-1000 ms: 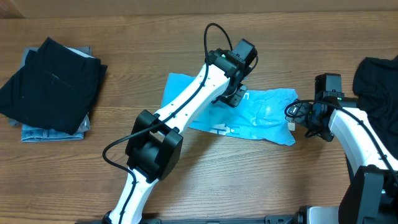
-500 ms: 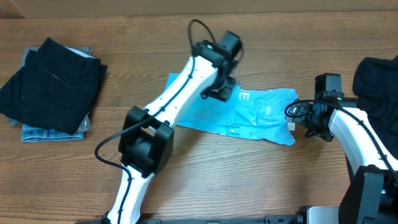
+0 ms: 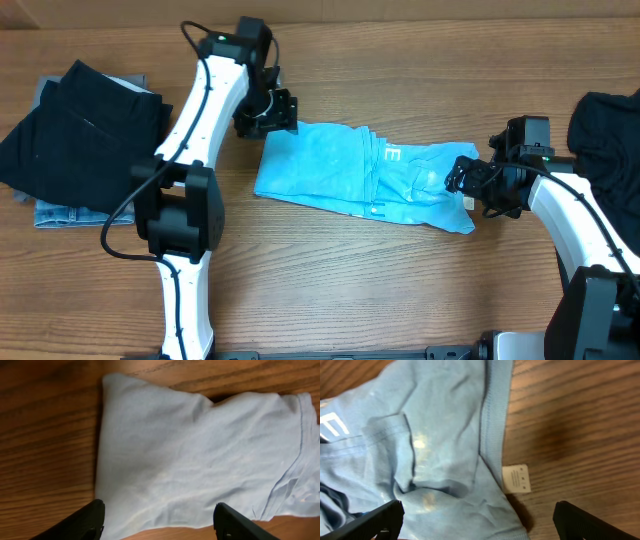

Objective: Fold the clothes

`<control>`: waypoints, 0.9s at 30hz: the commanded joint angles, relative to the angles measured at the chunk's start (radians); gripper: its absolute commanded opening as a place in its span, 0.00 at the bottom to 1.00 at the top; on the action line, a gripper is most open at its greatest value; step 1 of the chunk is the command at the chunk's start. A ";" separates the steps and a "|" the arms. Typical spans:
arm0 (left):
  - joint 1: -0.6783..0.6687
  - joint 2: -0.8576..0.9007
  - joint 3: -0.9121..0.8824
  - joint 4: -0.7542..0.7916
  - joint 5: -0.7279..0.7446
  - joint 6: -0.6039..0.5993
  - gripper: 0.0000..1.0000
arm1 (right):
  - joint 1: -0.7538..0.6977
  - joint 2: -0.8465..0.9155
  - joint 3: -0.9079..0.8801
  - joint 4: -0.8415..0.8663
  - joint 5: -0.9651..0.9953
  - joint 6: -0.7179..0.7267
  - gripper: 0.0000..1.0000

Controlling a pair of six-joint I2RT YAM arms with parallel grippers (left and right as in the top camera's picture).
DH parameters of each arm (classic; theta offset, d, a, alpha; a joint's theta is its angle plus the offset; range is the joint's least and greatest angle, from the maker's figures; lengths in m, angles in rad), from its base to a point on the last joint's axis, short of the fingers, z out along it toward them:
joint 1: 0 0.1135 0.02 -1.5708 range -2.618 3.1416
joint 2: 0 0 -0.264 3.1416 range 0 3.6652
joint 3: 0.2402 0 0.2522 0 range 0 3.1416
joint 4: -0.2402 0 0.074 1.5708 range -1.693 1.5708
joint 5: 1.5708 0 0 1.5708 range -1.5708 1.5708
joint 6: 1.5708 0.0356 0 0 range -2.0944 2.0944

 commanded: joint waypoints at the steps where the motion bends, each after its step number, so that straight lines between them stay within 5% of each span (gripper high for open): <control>1: -0.001 -0.014 0.011 -0.010 0.039 0.089 0.73 | 0.000 0.019 -0.001 0.014 -0.032 -0.023 0.98; 12: -0.001 -0.010 -0.100 0.034 -0.004 0.088 0.73 | 0.007 0.201 -0.001 0.035 -0.059 -0.057 0.70; 27: 0.000 -0.010 -0.105 0.032 -0.083 0.091 0.75 | 0.006 0.065 0.108 -0.273 0.035 0.088 0.83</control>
